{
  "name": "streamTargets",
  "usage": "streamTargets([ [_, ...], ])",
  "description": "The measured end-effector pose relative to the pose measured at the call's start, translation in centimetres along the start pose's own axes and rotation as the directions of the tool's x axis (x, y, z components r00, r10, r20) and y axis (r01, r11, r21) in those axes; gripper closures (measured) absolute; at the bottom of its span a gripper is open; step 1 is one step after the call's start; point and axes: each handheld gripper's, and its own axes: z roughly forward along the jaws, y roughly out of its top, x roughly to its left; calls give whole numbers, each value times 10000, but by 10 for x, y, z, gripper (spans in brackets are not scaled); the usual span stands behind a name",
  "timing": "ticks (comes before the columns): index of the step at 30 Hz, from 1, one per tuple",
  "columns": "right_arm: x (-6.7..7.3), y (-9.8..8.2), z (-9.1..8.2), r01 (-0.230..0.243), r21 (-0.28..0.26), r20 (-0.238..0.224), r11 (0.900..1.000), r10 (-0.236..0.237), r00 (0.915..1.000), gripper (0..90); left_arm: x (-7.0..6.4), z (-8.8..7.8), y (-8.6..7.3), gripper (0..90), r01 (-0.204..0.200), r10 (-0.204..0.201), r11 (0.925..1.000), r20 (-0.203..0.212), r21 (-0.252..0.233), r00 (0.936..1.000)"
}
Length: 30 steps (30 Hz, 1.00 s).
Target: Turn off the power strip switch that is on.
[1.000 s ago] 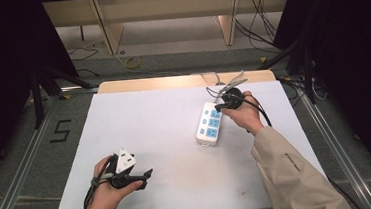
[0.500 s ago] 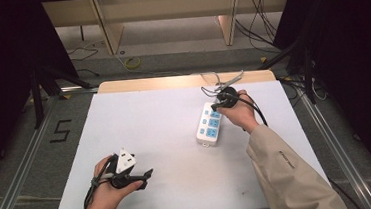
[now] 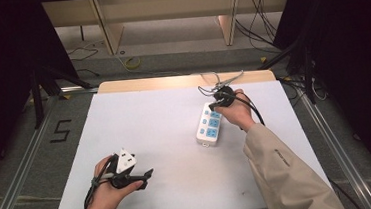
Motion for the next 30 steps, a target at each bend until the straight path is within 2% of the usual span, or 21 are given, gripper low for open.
streamTargets([
  [22,4,7,15,-83,343,-125,9994,87,9999,900,0,0,0,209,-4,4,10000,35,-7,10000],
  [30,5,11,19,89,452,-158,9989,-82,9998,900,-1,0,0,209,18,-18,10000,64,-23,10000],
])
